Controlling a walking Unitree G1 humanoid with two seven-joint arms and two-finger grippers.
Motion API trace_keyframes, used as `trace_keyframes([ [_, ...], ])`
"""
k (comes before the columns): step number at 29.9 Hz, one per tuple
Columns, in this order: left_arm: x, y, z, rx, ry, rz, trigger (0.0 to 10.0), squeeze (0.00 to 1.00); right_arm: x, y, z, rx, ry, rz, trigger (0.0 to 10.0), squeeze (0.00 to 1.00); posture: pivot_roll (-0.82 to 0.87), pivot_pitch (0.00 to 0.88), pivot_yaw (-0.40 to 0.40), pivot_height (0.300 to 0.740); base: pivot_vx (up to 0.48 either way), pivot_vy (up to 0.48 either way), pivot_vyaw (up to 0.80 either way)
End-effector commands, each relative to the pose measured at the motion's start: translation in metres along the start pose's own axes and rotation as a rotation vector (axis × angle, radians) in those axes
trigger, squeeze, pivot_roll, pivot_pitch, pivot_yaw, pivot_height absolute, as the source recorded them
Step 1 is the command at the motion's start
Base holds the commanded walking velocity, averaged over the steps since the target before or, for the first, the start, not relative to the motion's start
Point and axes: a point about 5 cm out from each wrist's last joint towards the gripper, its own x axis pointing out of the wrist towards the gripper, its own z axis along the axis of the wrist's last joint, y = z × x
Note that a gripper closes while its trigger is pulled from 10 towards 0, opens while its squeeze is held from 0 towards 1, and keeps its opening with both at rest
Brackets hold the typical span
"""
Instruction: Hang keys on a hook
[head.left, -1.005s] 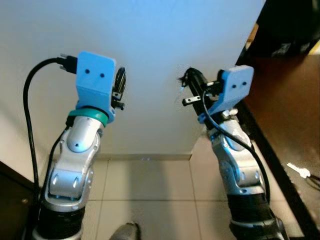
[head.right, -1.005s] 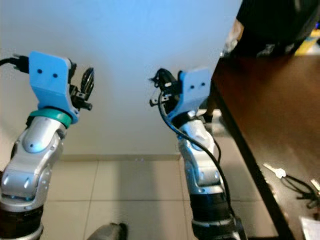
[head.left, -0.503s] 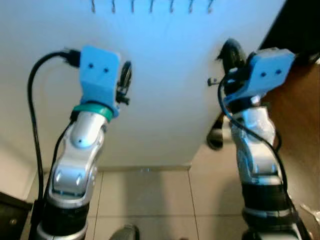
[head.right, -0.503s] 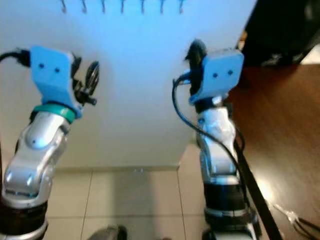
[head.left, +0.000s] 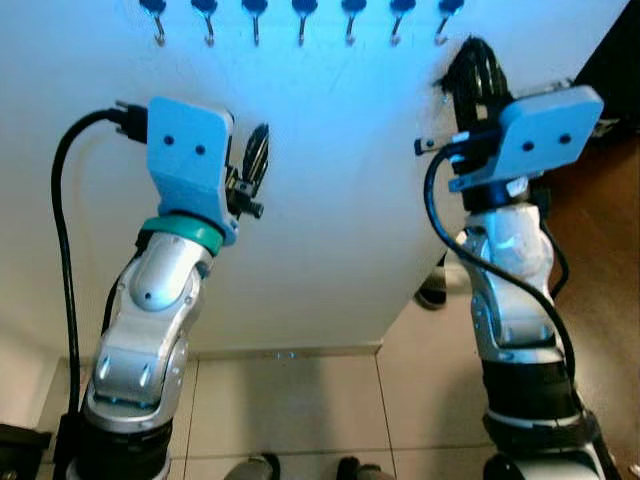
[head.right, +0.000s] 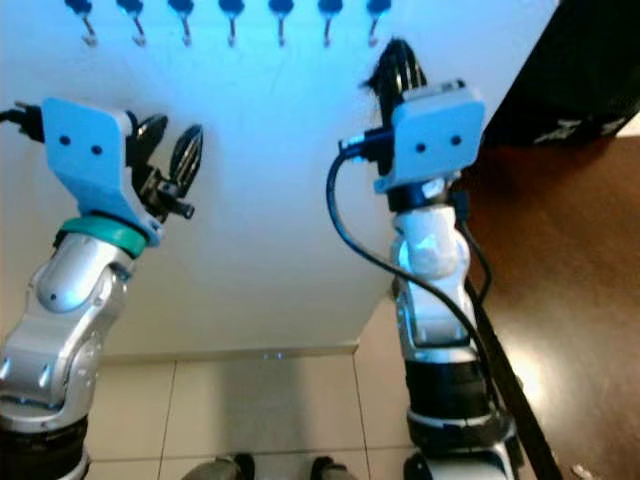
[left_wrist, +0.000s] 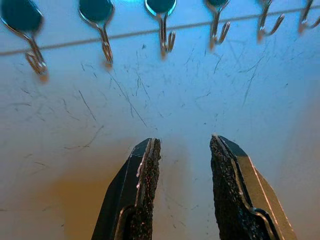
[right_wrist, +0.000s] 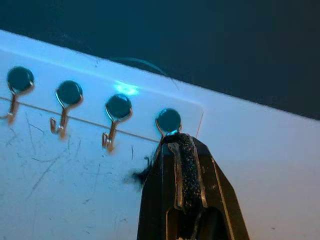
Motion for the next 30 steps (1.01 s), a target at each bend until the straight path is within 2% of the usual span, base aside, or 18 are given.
trace_keyframes([
  [1,-0.003,0.001,0.000,0.003,-0.007,0.000,10.0,0.00,-0.002,0.003,-0.001,-0.004,-0.003,0.004,10.0,0.00,0.16,0.064,0.069,0.740,0.000,0.000,0.00],
  [7,-0.003,-0.001,0.000,-0.007,-0.008,-0.016,10.0,0.00,-0.003,0.005,-0.005,-0.005,0.018,0.018,10.0,0.00,0.16,0.066,0.072,0.740,0.000,0.000,0.00],
  [11,-0.003,-0.002,-0.001,-0.062,0.007,-0.034,10.0,0.00,0.000,0.012,-0.023,0.124,0.143,0.008,10.0,0.00,0.14,0.078,0.090,0.740,0.000,0.000,0.00],
  [13,-0.004,-0.003,-0.001,-0.073,0.012,-0.050,10.0,0.00,0.002,0.017,-0.026,0.150,0.164,0.034,10.0,0.00,0.14,0.079,0.090,0.740,0.000,0.000,0.00],
  [18,-0.005,-0.005,0.000,-0.076,0.010,-0.070,10.0,0.00,0.009,0.021,-0.028,0.169,0.172,0.063,10.0,0.00,0.14,0.081,0.088,0.740,0.000,0.000,0.00],
  [22,-0.005,-0.007,0.001,-0.083,0.007,-0.082,10.0,0.00,0.025,0.018,-0.026,0.171,0.156,0.065,10.0,0.00,0.14,0.086,0.086,0.740,0.000,0.000,0.00],
  [30,-0.005,-0.008,0.002,-0.088,0.010,-0.098,10.0,0.00,0.046,0.019,-0.018,0.175,0.115,0.060,10.0,0.00,0.15,0.088,0.090,0.740,0.000,0.000,0.00],
])
